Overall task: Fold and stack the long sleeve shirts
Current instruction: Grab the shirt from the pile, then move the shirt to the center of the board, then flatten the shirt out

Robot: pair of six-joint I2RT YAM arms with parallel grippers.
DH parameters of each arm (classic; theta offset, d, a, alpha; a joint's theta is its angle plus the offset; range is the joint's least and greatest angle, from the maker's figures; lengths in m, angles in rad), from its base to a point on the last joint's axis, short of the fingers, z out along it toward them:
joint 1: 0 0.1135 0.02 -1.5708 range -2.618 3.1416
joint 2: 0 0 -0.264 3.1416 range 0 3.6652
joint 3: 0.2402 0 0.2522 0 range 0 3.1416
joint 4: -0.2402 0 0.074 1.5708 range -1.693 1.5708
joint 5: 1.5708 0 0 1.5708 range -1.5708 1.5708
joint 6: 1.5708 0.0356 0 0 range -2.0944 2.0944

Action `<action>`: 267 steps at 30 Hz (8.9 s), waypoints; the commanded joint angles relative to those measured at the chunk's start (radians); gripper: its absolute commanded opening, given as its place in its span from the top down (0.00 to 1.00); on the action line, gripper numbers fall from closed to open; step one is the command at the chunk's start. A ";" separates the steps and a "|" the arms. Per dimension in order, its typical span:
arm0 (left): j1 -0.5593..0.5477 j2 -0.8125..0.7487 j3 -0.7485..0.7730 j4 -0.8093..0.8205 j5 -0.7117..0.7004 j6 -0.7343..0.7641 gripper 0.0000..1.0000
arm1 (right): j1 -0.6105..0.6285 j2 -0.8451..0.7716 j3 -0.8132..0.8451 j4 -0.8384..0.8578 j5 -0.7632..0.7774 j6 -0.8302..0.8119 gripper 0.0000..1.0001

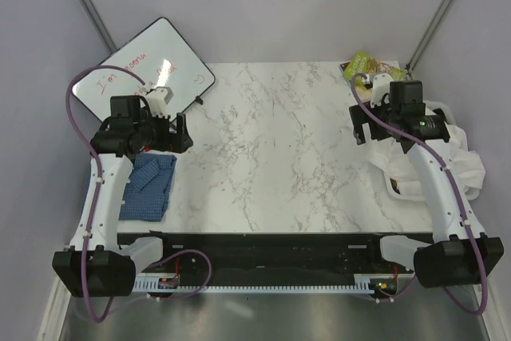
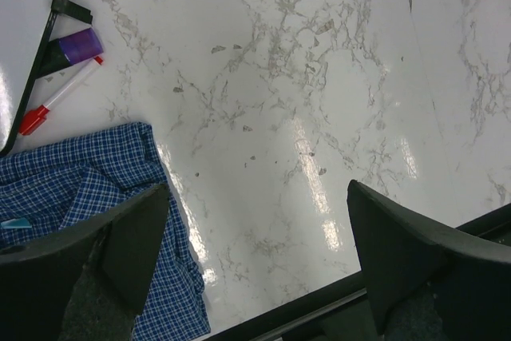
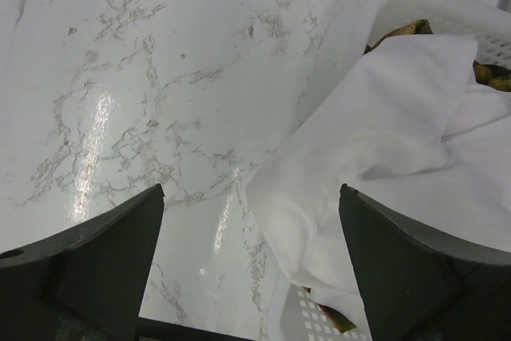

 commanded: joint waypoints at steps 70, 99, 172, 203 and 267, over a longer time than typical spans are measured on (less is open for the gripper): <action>0.070 0.047 0.151 0.018 0.248 -0.072 0.00 | -0.038 0.050 0.410 0.580 -0.855 0.540 0.40; -0.247 0.824 0.426 0.224 0.016 0.185 0.25 | 0.305 -0.019 -0.329 0.055 -0.182 -0.246 0.34; -0.622 0.354 0.943 0.275 -0.383 -0.461 0.98 | 0.874 -0.024 -0.207 0.906 0.538 0.201 0.04; -0.255 0.542 0.010 0.182 -0.224 0.010 0.21 | 0.797 0.211 -0.296 0.380 0.030 -0.075 0.14; -0.426 0.626 0.693 0.310 -0.044 0.143 0.98 | 0.579 -0.218 -0.174 0.362 -0.137 -0.138 1.00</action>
